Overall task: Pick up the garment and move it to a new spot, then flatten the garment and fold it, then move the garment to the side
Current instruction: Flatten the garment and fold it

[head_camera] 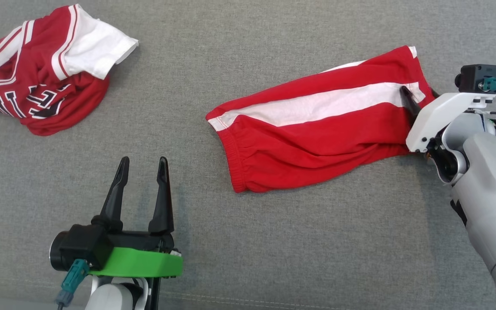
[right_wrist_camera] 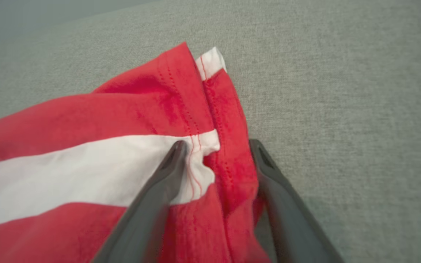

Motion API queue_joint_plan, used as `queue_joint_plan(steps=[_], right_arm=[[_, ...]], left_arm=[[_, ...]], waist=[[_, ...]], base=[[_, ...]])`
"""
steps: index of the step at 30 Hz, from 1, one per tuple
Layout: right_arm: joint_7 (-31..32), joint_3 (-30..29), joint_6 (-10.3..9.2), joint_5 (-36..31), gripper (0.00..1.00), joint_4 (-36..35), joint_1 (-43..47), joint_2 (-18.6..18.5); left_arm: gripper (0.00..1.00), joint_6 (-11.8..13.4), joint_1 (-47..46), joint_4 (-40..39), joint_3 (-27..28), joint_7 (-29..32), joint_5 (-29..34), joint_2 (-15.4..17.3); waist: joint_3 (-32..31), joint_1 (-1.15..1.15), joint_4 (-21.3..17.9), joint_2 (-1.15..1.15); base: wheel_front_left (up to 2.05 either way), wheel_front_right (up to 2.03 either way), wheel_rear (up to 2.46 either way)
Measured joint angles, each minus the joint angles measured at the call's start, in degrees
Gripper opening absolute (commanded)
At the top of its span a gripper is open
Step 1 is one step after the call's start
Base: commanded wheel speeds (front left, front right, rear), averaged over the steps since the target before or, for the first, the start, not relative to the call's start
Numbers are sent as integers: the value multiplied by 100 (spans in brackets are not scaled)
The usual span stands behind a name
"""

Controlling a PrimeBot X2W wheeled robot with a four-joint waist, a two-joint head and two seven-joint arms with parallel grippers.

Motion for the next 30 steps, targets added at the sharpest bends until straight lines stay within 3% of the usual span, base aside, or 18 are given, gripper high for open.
queue_joint_plan(steps=[11, 22, 27, 30], right_arm=[[-131, 103, 7, 795, 0, -312, 614, 42], [-238, -435, 4, 1440, 0, -113, 1205, -717], [-443, -802, 4, 1502, 0, 109, 1277, -1310], [-542, -826, 3, 1407, 0, -37, 1263, -1449]], left_arm=[[100, -237, 448, 281, 218, 0, 318, -5], [100, -366, 648, 427, 380, 0, 579, -7], [100, -358, 708, 421, 402, 0, 566, -7], [100, -302, 796, 450, 393, 0, 543, -7]], waist=[[-394, 0, -496, 0], [-766, 0, -1072, 0], [-771, 0, -1067, 0], [-787, 0, -1037, 0]], base=[[0, 0, 0], [0, 0, 0], [0, 0, 0], [0, 0, 0]])
